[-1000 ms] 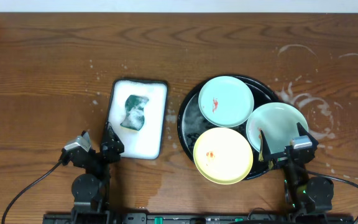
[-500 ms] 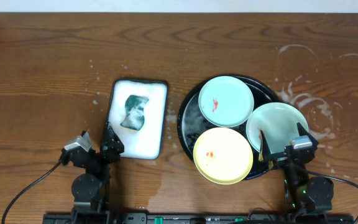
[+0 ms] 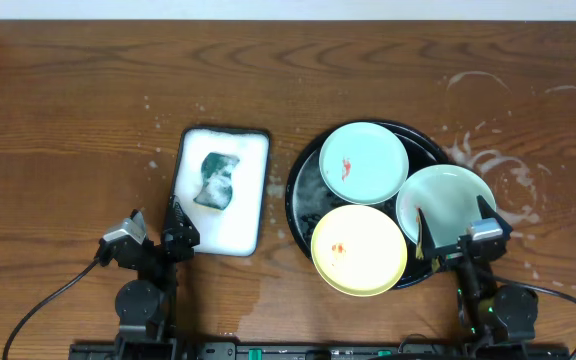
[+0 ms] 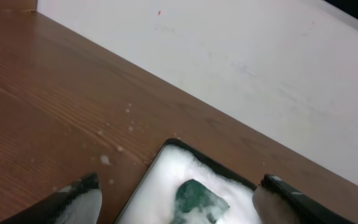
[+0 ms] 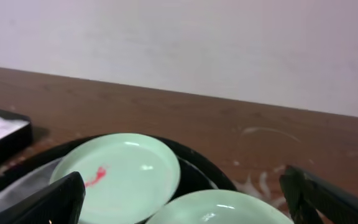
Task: Clean dirty plates on tray and stack at the side
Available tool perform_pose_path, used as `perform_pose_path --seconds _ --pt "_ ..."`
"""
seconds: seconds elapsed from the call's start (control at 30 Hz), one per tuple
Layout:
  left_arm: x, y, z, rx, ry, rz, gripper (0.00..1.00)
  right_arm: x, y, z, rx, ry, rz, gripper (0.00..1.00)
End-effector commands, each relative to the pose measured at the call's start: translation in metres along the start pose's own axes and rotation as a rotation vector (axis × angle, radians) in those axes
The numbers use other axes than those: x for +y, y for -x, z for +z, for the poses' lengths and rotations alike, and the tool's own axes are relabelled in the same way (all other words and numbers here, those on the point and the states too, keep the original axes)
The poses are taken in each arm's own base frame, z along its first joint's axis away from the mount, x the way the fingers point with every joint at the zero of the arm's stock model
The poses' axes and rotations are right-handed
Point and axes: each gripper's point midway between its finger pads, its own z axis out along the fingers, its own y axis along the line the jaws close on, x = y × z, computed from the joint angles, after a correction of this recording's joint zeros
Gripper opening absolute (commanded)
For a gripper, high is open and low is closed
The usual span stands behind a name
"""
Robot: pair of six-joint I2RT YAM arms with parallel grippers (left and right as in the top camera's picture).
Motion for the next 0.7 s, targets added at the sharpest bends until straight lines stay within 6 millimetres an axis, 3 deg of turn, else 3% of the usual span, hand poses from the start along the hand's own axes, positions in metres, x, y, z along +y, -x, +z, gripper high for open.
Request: perform_pose_path --seconds 0.0,0.17,0.23,0.4,0.5,0.67 --pt "-0.009 -0.008 0.001 0.025 -0.062 0.008 0.82 0.015 0.002 0.000 -0.011 0.085 0.004 0.99" --pt "-0.033 -0.008 -0.003 0.058 -0.192 0.007 0.82 0.018 0.012 -0.001 -0.043 0.108 0.166 0.99" --pt "-0.050 0.008 -0.010 0.038 -0.256 0.009 0.82 0.034 0.041 -0.007 -0.134 0.209 0.151 0.99" --pt "-0.075 0.047 -0.019 0.034 -0.293 0.028 0.82 0.033 0.099 -0.021 -0.225 0.219 0.119 0.99" --pt "-0.091 0.072 -0.012 0.177 -0.231 0.072 0.82 0.029 0.127 -0.017 -0.119 0.201 0.074 0.99" --pt "-0.106 0.079 0.011 0.486 -0.133 0.140 0.82 0.023 0.149 0.015 0.191 0.198 0.131 0.99"
